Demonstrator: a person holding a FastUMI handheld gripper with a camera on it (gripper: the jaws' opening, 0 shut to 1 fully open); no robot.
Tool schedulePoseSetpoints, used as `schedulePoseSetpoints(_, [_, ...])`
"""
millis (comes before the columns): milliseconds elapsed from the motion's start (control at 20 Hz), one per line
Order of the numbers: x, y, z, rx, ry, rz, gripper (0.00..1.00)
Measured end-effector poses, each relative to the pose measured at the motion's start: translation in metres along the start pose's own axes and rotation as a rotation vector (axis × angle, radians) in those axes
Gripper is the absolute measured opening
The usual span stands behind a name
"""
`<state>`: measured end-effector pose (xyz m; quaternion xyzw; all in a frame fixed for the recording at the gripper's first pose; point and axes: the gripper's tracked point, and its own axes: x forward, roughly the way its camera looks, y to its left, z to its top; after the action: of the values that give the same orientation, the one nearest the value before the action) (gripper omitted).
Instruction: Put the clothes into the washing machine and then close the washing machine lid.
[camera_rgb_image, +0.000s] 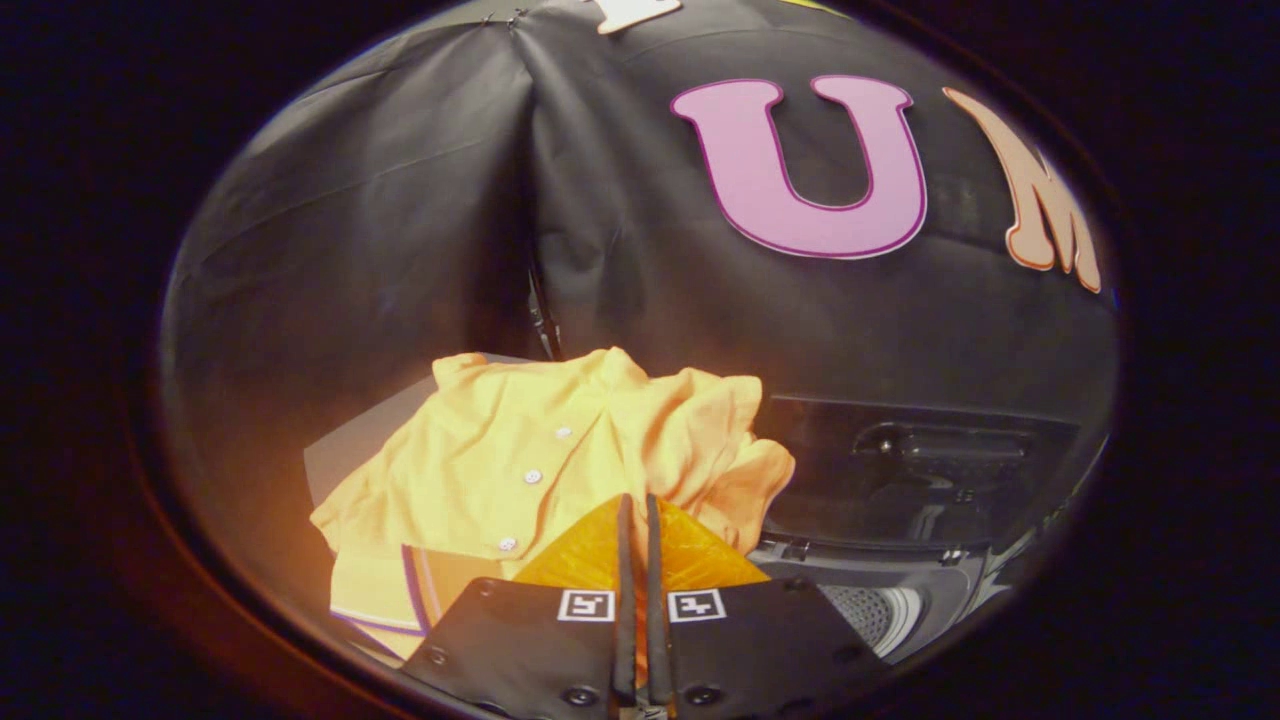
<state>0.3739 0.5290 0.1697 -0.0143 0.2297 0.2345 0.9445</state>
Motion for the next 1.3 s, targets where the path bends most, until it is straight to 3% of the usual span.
schedulePoseSetpoints(350, [-0.019,-0.063,-0.003,-0.039,-0.029,-0.156,0.05])
schedulePoseSetpoints(850, [-0.087,-0.200,-0.010,-0.175,-0.026,-0.526,0.05])
schedulePoseSetpoints(1000, [-0.090,-0.213,-0.017,-0.135,-0.031,-0.544,0.05])
schedulePoseSetpoints(1050, [-0.090,-0.217,-0.015,-0.119,-0.047,-0.548,0.24])
schedulePoseSetpoints(1150, [-0.087,-0.217,-0.011,-0.095,-0.066,-0.538,0.17])
schedulePoseSetpoints(1300, [-0.081,-0.213,-0.005,-0.086,-0.081,-0.526,0.17])
